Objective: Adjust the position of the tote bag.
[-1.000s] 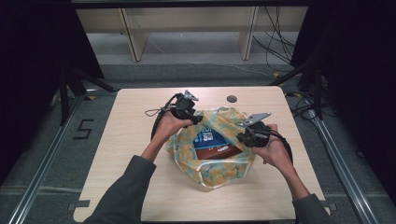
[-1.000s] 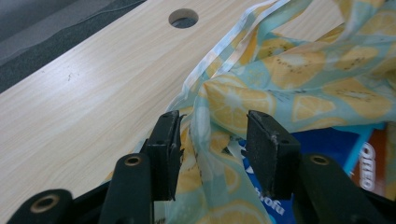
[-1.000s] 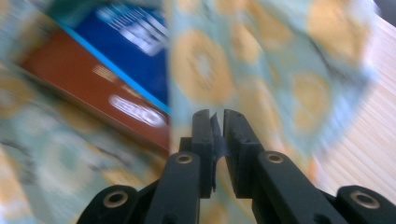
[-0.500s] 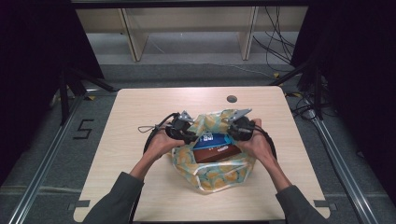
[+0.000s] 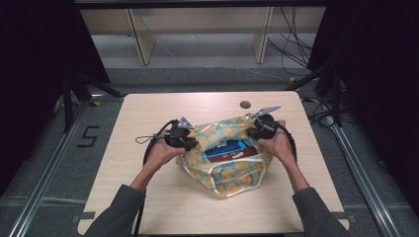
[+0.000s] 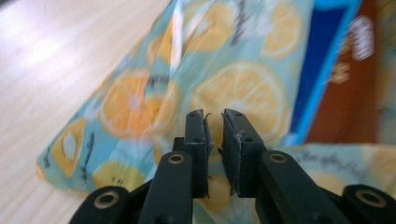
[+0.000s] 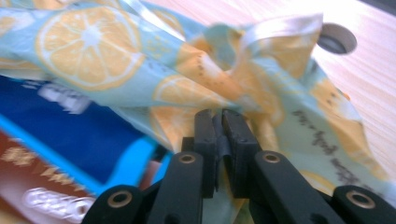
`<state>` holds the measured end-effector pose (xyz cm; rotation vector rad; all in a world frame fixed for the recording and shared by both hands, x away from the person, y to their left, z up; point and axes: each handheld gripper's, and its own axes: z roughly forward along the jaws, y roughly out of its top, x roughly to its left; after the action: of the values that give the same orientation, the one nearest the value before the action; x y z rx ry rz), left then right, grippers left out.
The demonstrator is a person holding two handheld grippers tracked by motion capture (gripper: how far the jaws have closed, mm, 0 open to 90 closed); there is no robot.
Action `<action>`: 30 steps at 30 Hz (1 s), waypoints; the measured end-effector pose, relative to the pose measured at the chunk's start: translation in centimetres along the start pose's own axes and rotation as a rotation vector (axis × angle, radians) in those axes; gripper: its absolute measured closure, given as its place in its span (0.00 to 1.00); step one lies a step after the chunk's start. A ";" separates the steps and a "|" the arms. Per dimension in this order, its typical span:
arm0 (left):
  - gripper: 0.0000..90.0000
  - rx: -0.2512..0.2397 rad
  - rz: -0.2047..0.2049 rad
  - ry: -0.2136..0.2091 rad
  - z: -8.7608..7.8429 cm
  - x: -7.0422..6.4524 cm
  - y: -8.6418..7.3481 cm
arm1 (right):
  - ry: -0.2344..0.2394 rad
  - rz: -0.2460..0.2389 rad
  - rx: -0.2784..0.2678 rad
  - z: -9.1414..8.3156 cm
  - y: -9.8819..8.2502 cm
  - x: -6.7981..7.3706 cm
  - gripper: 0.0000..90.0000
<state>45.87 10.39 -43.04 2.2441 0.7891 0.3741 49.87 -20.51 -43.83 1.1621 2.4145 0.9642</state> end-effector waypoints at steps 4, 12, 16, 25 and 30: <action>0.82 -0.077 0.046 -0.030 -2.0 -2.6 0.7 | 0.059 -0.010 -0.074 -1.8 0.2 1.2 0.92; 0.66 -0.148 0.018 -0.077 -3.5 -5.0 -0.2 | 0.079 -0.113 -0.106 -4.3 0.5 3.8 0.89; 0.51 -0.189 -0.062 -0.059 -4.1 -4.9 -1.4 | 0.073 -0.127 -0.110 -5.7 0.2 4.0 0.83; 0.38 -0.181 -0.075 -0.048 -5.0 -5.7 -3.5 | 0.065 -0.047 -0.090 -6.6 -1.8 3.7 0.63; 0.33 -0.194 -0.064 -0.006 -5.6 -6.2 -4.5 | 0.048 -0.032 -0.115 -7.3 -3.1 3.1 0.53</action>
<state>36.55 11.97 -42.50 2.0337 0.7853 0.3953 42.35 -22.68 -40.50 1.0689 2.3720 1.1171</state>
